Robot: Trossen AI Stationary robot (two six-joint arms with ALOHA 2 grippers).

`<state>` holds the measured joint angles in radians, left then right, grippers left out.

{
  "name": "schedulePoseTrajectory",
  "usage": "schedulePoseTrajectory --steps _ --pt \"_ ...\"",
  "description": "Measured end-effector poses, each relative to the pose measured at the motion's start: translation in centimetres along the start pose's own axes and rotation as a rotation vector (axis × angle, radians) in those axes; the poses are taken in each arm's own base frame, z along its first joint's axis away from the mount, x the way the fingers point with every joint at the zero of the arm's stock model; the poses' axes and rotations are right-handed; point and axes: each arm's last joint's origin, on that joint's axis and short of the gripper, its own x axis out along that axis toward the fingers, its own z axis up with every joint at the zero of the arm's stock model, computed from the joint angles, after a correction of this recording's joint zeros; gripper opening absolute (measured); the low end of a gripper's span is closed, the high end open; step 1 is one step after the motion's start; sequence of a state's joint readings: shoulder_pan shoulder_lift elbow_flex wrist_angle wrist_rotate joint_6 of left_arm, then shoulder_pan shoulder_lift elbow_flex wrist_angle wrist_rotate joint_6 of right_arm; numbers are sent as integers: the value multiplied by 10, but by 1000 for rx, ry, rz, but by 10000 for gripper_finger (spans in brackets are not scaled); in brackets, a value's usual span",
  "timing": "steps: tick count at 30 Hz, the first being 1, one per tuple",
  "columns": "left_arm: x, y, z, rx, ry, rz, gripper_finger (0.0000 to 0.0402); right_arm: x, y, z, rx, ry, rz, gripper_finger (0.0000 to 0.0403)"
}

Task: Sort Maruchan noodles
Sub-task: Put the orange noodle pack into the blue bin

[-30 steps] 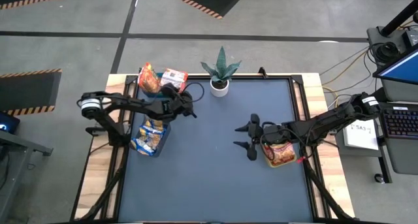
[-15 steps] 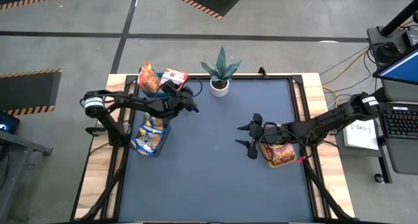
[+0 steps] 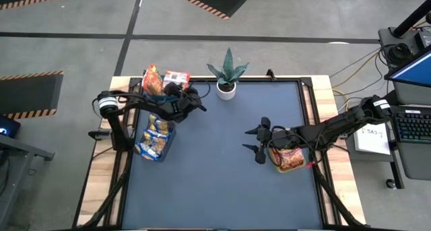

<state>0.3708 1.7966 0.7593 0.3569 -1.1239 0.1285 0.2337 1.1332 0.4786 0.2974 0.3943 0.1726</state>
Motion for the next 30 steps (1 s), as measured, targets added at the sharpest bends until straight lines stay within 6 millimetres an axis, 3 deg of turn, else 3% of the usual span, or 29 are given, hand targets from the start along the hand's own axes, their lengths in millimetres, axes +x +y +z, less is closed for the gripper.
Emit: schedulePoseTrajectory --steps 6,16,23,30 --pt "7 4 -1 -53 18 10 160 0 0 0 3 0 0 249" --pt "7 5 -1 -100 18 22 12 0 0 0 2 1 0 249" --pt "3 14 6 -160 5 57 3 0 0 0 3 1 0 249" --pt "-11 46 24 -300 -30 54 1 0 1 -2 10 4 3 249"
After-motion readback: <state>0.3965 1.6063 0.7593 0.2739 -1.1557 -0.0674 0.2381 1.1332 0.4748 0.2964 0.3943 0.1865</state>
